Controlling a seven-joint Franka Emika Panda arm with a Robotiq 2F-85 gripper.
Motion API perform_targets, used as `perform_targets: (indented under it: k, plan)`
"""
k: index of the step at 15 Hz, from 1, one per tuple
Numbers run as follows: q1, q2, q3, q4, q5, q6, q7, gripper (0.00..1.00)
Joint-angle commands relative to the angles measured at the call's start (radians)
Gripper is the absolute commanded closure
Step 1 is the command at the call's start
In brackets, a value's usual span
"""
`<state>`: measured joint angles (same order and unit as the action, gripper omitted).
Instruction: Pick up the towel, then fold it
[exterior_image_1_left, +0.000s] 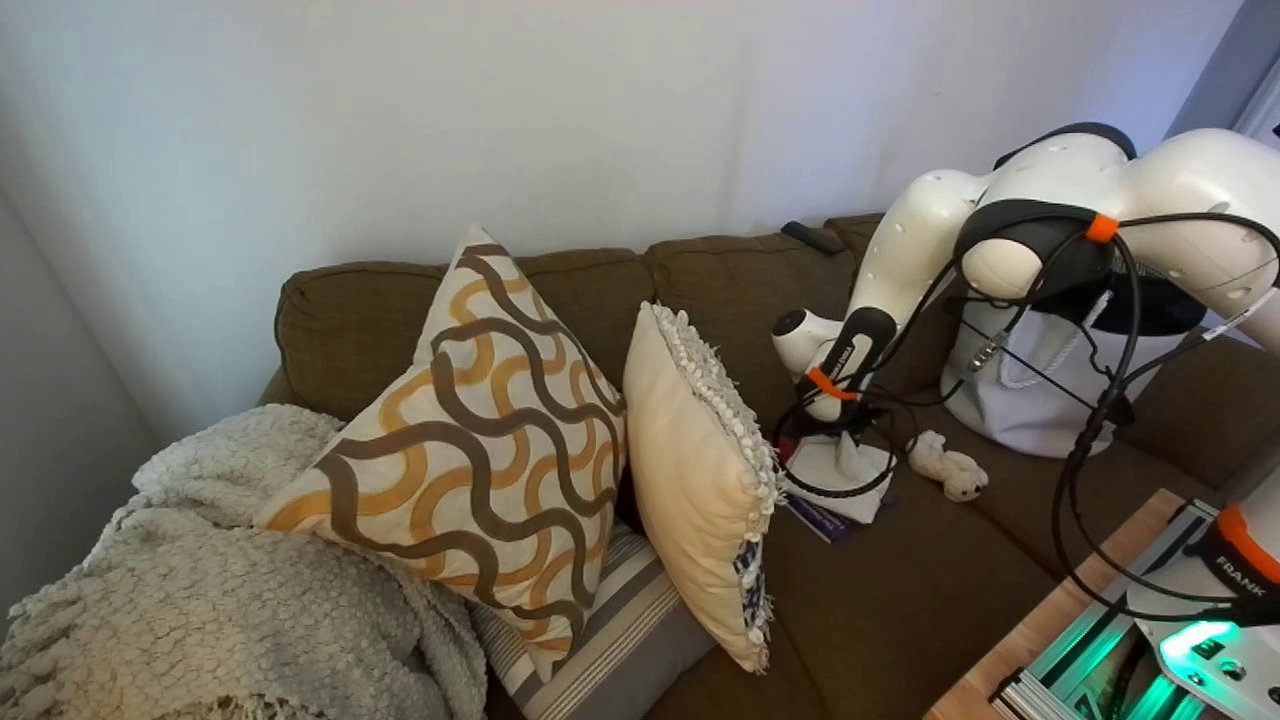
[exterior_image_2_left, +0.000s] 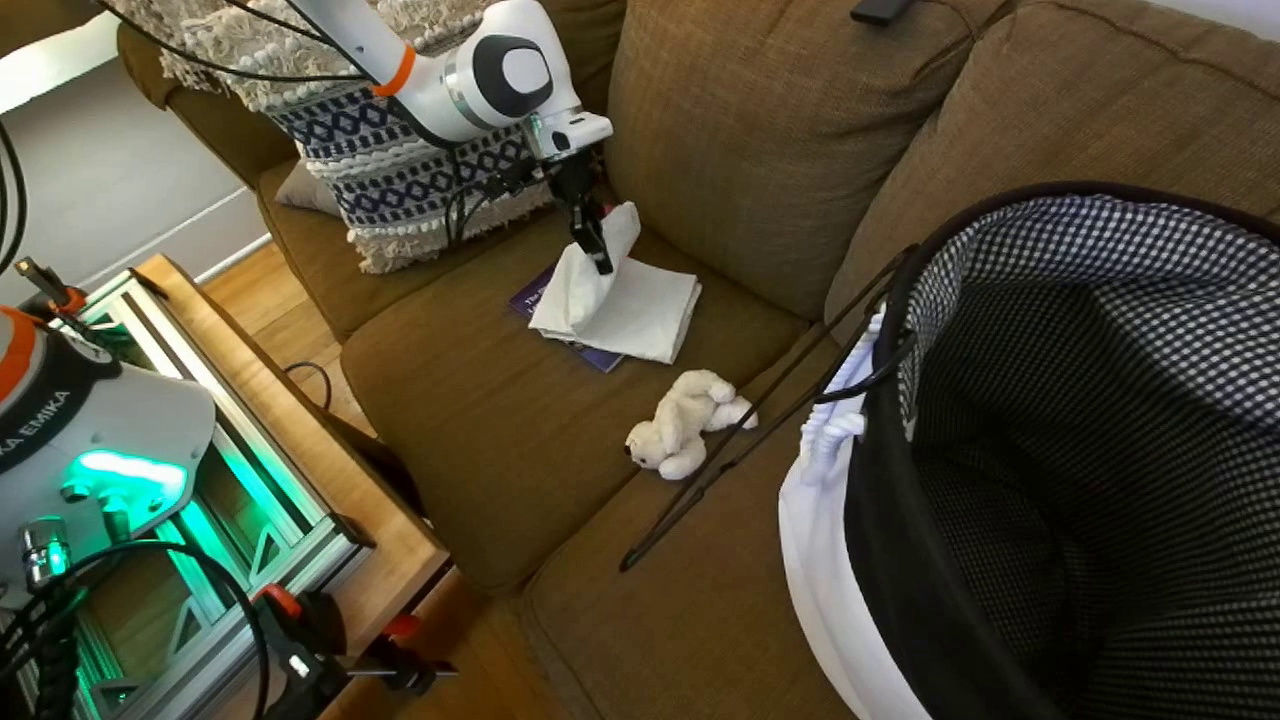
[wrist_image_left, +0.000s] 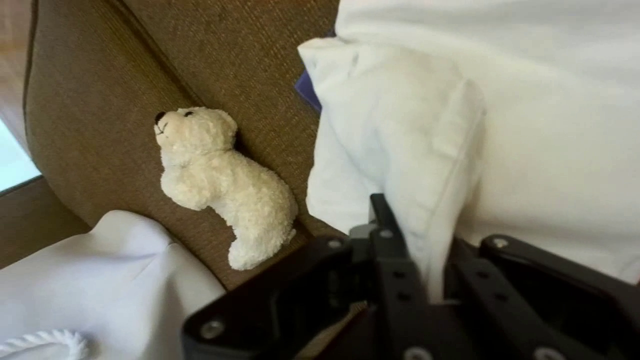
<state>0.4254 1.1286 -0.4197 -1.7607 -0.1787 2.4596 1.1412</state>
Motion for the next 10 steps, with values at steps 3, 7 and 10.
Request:
perform_targets:
  k: [3, 7, 10]
  plan:
    - [-0.051, 0.051, 0.002, 0.060, -0.035, -0.077, 0.053, 0.99]
    - [-0.076, 0.075, 0.002, 0.108, -0.048, -0.076, 0.056, 0.99]
    - [-0.086, 0.087, -0.002, 0.148, -0.066, -0.100, 0.049, 0.69]
